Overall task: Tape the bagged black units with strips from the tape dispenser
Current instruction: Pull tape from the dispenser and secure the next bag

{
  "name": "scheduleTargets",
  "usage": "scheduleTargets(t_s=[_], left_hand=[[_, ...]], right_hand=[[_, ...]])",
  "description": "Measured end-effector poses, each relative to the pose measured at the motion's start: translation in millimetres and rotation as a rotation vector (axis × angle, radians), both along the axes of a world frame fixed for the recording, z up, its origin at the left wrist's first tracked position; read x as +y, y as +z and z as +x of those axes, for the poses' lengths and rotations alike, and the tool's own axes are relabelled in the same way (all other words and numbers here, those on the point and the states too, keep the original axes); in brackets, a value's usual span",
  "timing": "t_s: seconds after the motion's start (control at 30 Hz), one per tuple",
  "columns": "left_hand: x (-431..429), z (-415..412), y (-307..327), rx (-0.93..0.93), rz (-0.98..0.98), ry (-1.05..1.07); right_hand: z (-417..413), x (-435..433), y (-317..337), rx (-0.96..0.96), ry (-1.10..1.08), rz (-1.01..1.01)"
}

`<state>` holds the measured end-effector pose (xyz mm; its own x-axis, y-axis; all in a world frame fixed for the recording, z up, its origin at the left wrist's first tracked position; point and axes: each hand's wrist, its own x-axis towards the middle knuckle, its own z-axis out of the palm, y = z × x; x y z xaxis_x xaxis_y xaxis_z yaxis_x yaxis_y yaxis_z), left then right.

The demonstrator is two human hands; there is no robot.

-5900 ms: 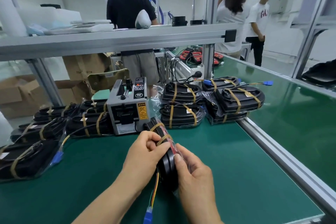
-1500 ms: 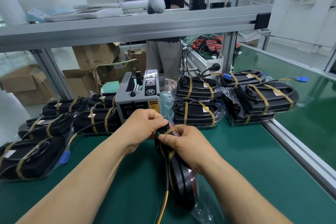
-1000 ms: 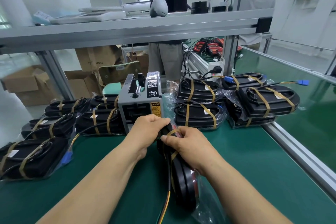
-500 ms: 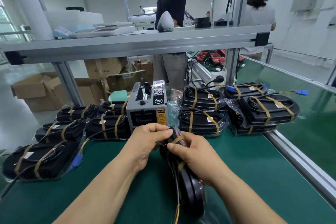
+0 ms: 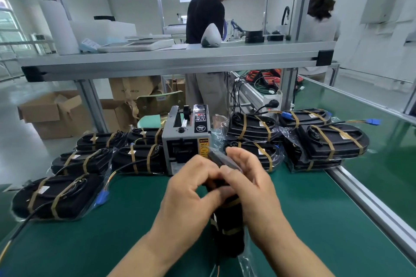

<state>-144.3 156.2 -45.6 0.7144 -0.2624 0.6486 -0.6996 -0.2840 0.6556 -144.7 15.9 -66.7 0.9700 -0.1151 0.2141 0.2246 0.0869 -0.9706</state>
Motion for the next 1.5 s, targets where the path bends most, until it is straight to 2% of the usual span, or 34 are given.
scheduleTargets(t_s=[0.13, 0.23, 0.33, 0.37, 0.43, 0.5, 0.57, 0.63, 0.87, 1.03, 1.23, 1.4, 1.43, 1.5], left_hand=[[-10.1, -16.1, -12.0, -0.158, 0.001, 0.041], [-15.3, -20.0, -22.1, -0.303, 0.043, 0.133], [-12.1, -16.8, -22.4, -0.257, -0.013, 0.049], [-9.6, -13.2, -21.1, -0.187, -0.065, 0.041], [-5.0, 3.0, -18.5, 0.067, -0.229, 0.169], [0.7, 36.4, -20.1, 0.434, -0.443, 0.344], [9.9, 77.1, -24.7, 0.81, -0.645, 0.411], [16.6, 110.0, -28.3, 1.038, -0.815, 0.441], [14.3, 155.6, -32.7, 1.208, -0.92, 0.451], [9.5, 170.0, -32.4, 1.195, -1.04, 0.484], [2.4, 140.0, -21.7, 0.994, -0.98, 0.546], [5.6, 62.0, 15.9, 0.868, -0.606, -0.092], [3.4, 48.8, 24.6, 0.851, -0.507, -0.178], [-3.4, 32.2, 37.3, 0.793, -0.295, -0.209]], right_hand=[[-13.1, 1.9, 12.1, 0.07, -0.146, -0.175], [-14.8, -0.3, 10.9, 0.008, -0.239, -0.187], [-12.1, -0.3, 10.4, -0.05, -0.317, -0.175], [-10.7, 0.6, 10.4, -0.073, -0.348, -0.173], [-8.1, 1.7, 8.8, -0.092, -0.384, -0.152], [-6.9, 1.6, 6.5, -0.09, -0.392, -0.144], [-7.2, 1.9, 5.2, -0.096, -0.377, -0.115], [-7.1, 2.1, 5.3, -0.083, -0.346, -0.068], [-8.0, 3.5, 10.9, -0.059, -0.334, 0.016], [-7.1, 2.3, 5.2, -0.073, -0.311, 0.021], [-10.4, -4.5, 0.4, -0.079, -0.322, 0.062], [-10.3, -7.8, -8.5, -0.11, -0.315, 0.117], [-9.9, -7.1, -9.4, -0.117, -0.313, 0.131], [-9.6, -5.5, -10.3, -0.129, -0.313, 0.148]])
